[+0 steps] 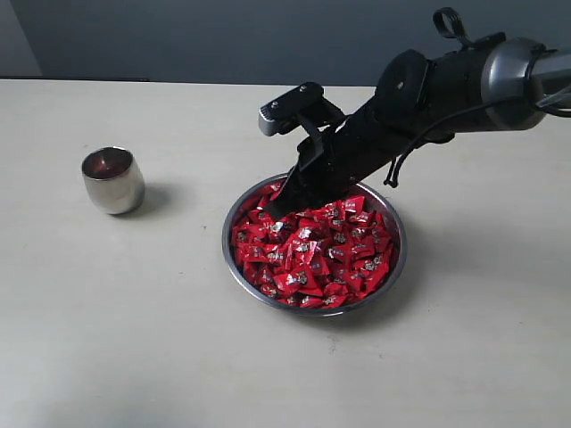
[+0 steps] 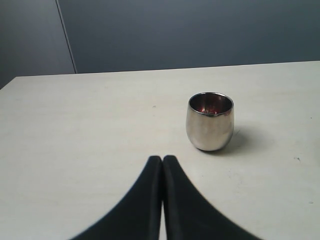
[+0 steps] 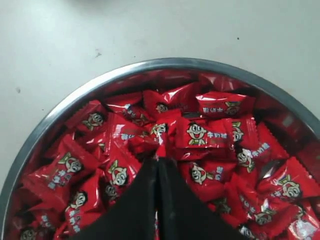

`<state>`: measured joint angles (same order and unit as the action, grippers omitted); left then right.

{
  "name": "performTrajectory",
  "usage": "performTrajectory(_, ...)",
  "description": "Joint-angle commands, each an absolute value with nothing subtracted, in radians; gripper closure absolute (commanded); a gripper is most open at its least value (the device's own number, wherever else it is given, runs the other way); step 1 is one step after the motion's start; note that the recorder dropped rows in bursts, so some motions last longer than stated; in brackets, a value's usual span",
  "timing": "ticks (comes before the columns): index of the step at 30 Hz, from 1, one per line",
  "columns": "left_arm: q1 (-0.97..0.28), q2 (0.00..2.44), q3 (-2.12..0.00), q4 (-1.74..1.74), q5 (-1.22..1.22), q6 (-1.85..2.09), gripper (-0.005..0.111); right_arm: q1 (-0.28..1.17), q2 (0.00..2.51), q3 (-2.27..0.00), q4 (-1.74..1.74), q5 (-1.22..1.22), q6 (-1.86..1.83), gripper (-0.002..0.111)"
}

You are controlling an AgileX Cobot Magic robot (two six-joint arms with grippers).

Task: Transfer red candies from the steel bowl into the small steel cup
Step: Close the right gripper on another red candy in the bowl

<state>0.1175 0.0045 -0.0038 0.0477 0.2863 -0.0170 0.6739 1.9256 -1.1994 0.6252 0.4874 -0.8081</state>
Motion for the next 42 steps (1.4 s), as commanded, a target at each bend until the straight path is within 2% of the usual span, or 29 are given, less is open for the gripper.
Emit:
performTrajectory(1, 0.118, 0.0, 0.0, 0.045, 0.285, -0.02, 0.106, 0.669, 1.92, -1.205, 0.602, 0.498, -0.807, 0.109)
performTrajectory(2, 0.118, 0.0, 0.0, 0.045, 0.285, -0.02, 0.106, 0.669, 1.918, -1.207, 0.598, 0.498, -0.807, 0.104)
performTrajectory(5, 0.118, 0.0, 0.0, 0.045, 0.285, -0.02, 0.106, 0.669, 1.918, -1.233, 0.596, 0.487, -0.763, 0.073)
performTrajectory(7, 0.118, 0.0, 0.0, 0.045, 0.285, -0.02, 0.106, 0.669, 1.918, -1.25, 0.588, 0.461, -0.748, 0.065)
performTrajectory(12, 0.118, 0.0, 0.0, 0.045, 0.285, -0.02, 0.106, 0.669, 1.936, -1.302, 0.57, 0.444, -0.748, 0.076)
performTrajectory(42, 0.118, 0.0, 0.0, 0.045, 0.285, -0.02, 0.106, 0.669, 2.067, -1.342, 0.516, 0.55, -0.716, 0.075)
